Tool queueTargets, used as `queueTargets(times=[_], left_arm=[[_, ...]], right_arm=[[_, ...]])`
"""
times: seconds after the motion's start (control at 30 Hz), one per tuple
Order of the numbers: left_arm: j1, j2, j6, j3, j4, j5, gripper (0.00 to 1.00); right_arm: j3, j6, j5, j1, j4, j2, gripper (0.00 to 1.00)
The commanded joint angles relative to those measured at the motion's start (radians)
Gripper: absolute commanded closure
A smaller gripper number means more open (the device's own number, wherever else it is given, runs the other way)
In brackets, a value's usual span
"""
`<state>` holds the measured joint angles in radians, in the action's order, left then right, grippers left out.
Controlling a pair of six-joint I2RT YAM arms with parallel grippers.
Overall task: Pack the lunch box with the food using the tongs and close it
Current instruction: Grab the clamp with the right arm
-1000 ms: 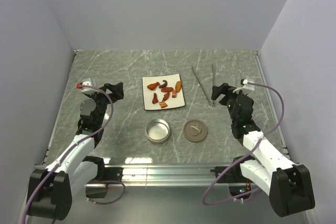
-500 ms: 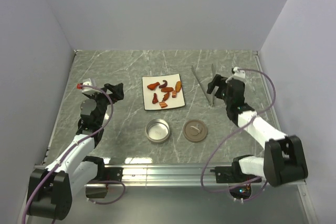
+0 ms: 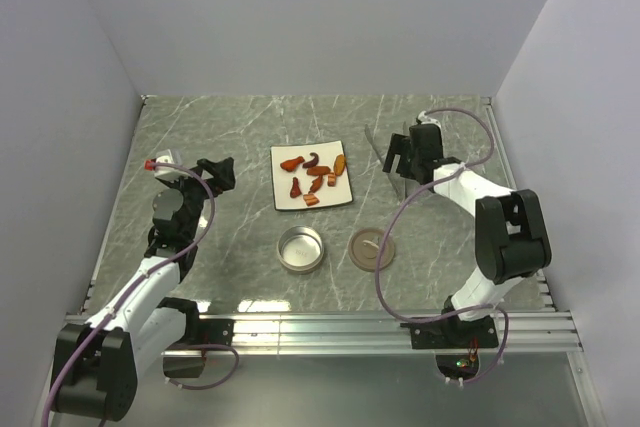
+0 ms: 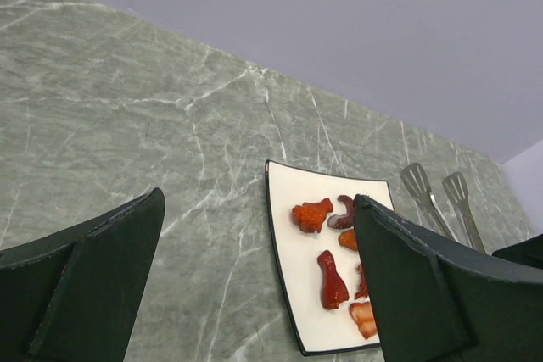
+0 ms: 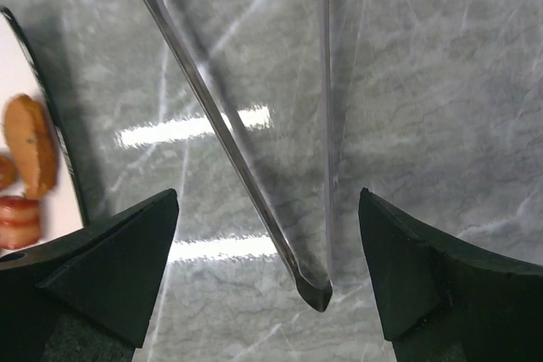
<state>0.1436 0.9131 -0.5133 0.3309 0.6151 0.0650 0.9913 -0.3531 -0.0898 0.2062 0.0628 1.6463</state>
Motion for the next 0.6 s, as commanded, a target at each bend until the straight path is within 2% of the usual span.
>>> queueTargets(times=[0.0,0.27,0.57], left_arm=[[-0.001,-0.025,-0.002,-0.004,0.031,0.013,0.00],[-0.001,-0.036,-0.007,-0.006,0.021,0.021,0.01],[-0.002,-0.056,-0.005,-0.013,0.020,0.022,0.00]], right_arm=[[0.067,0.020,0.015,0.012,0.098,0.024,0.07],[0.147,0.045,0.062,0.019,0.187,0.125,0.07],[0.237,0.042,-0.008,0.029,0.278,0.207,0.07]])
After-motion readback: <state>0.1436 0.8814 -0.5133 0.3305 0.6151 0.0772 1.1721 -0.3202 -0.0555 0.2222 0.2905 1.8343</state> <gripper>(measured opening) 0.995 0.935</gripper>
